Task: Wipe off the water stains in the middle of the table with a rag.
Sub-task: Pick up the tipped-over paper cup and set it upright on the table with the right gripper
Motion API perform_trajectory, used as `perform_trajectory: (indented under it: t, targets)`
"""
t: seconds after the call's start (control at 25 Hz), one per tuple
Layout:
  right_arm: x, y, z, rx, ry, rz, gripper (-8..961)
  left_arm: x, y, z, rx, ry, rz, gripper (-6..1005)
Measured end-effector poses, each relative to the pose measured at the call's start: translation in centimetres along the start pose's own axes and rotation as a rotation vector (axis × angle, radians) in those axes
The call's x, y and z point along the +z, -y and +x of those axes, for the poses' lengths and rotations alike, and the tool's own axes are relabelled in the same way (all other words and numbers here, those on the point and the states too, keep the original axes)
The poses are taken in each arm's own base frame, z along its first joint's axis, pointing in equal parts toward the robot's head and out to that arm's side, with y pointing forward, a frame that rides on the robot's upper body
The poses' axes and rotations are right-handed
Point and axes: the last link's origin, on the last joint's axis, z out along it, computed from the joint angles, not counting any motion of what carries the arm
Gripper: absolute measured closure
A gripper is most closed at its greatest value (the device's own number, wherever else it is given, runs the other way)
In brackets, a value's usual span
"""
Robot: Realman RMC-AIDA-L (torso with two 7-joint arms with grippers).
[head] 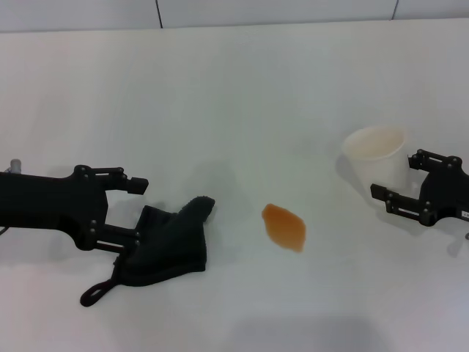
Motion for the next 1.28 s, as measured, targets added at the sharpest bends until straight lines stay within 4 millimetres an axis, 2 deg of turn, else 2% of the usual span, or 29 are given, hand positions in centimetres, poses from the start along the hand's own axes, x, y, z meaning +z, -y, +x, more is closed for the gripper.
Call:
perform_trajectory:
  t: [0.48, 1.28]
  targets:
    - [-0.04, -0.17, 0.26, 0.03, -0.004, -0.004, 227, -0.03, 0.05, 0.06, -0.003, 0.001, 0.0, 111]
    - [-0.64, -0.28, 0.94, 0.052, -0.019, 0.013, 218, -0.03, 0.16, 0.32, 0.004, 0.002, -0.002, 111]
